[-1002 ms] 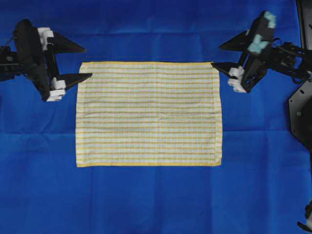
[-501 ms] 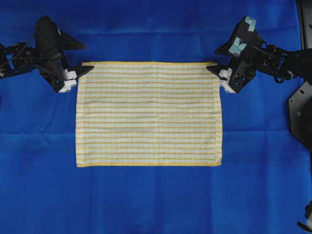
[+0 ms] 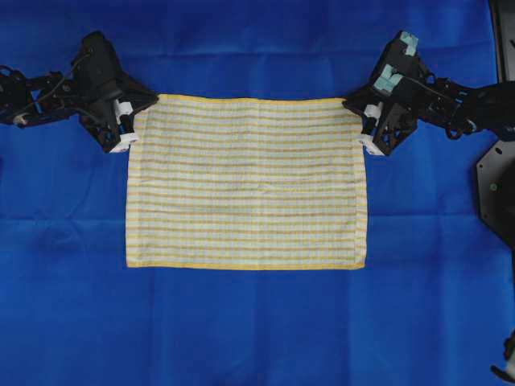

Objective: Fold the yellow towel.
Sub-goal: 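Lift the far edge with both grippers and fold it toward the near edge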

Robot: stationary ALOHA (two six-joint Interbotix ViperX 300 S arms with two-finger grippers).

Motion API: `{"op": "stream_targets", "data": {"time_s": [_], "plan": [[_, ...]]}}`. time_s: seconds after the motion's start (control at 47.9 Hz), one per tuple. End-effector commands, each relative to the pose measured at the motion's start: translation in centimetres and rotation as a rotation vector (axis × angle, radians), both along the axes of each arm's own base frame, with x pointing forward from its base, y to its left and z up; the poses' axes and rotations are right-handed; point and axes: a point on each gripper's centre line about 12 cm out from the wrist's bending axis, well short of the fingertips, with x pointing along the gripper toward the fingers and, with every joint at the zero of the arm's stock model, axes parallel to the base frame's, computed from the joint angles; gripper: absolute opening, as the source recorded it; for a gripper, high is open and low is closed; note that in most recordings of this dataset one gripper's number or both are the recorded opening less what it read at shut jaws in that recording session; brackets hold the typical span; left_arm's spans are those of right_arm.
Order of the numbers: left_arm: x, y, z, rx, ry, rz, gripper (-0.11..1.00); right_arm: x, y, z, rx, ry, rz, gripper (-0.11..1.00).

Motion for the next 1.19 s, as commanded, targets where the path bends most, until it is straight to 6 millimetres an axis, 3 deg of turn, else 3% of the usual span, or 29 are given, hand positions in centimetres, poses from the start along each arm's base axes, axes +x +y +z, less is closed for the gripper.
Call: {"op": "stream_targets", "data": {"time_s": [0.0,0.167,0.501,0.939,1.169], "plan": [[-0.4,0.1,-0.4,-0.011,0.027,0.008,0.02,0.1,-0.1,0.2,-0.002,-0.006,-0.002,0.04],[-0.3,0.1,0.3,0.002,0.013,0.002,0.02,0.2,-0.1,0.8,-0.012,-0.027,-0.001,0.04],[-0.1,0.1,4.2,0.038,-0.043,-0.010,0.02,0.2,0.0,4.0,-0.043,-0.101,0.008,0.04],[-0.1,0.1,5.1,0.075,-0.047,-0.037,0.02,0.1,0.2,4.4,-0.033,-0.107,0.006,0.04],[-0.3,-1.7,6.1,0.071,-0.062,-0.086,0.02,-0.5,2.1,5.1,0.001,-0.145,0.014,0.04]]}}
